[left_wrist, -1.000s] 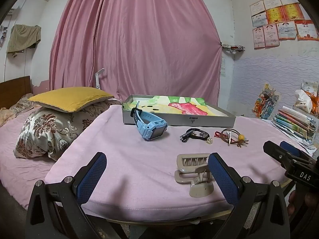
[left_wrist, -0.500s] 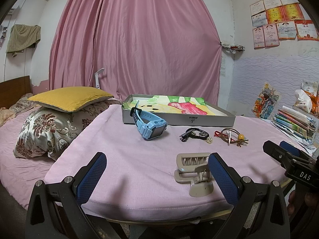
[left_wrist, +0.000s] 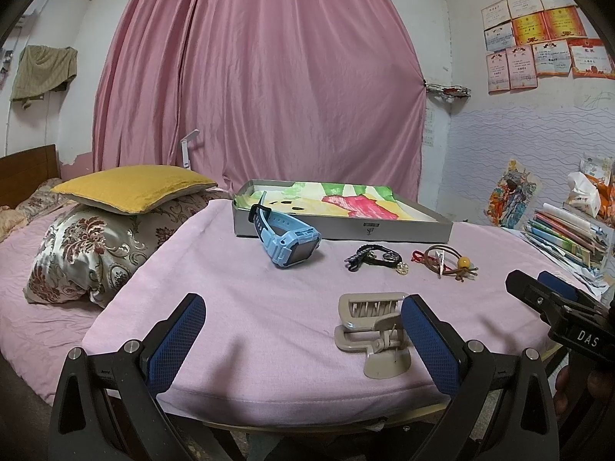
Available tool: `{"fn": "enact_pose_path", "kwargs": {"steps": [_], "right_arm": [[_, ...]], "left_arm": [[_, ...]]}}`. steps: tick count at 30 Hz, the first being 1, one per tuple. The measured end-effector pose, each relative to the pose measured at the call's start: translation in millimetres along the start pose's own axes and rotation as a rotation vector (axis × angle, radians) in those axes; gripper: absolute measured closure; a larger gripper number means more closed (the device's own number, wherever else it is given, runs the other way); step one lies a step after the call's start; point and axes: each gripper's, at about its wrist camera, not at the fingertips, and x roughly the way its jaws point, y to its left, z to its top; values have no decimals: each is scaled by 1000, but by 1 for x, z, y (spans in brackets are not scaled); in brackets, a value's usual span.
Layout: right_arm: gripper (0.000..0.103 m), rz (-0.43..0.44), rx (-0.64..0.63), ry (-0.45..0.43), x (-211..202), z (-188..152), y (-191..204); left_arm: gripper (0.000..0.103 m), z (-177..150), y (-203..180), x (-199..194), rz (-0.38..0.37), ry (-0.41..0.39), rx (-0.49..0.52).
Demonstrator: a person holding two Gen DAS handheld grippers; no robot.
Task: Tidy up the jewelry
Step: 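Move the left gripper toward the beige hair claw clip, then grasp the beige claw clip with the left gripper while the right grasps the yellow-bead hair tie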
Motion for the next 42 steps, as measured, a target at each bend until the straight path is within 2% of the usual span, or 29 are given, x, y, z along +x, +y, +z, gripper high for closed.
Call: {"fn": "enact_pose_path", "kwargs": {"steps": [7,15,17,22,26,28,33,36,42], "right_arm": [[1,6,-14,16,4,2,-5],[2,45,-19,104,22,3,-13],[5,53,-24,128,28,3,-14],[22,54,-35,187,42,6,-13],[29,46,-39,225,52,12,-12],[37,35,-37,246,58,15,-10],[40,32,2,303,76,24,-15],[50,42,33,333,87,29,-18],[58,9,25,374,106,35,-16]], "left_arm": [[1,-8,-11,9,-41,35,15],[1,-8,-24,25,-69,119,46],[1,-7,-28,29,-71,138,55],[1,-7,-34,43,-79,196,64],[1,-5,-34,52,-79,227,57],[5,-2,-35,55,-84,237,47],[8,3,-35,69,-75,279,33],[15,5,-38,74,-70,293,40],[25,8,-43,80,-44,312,47]]}}
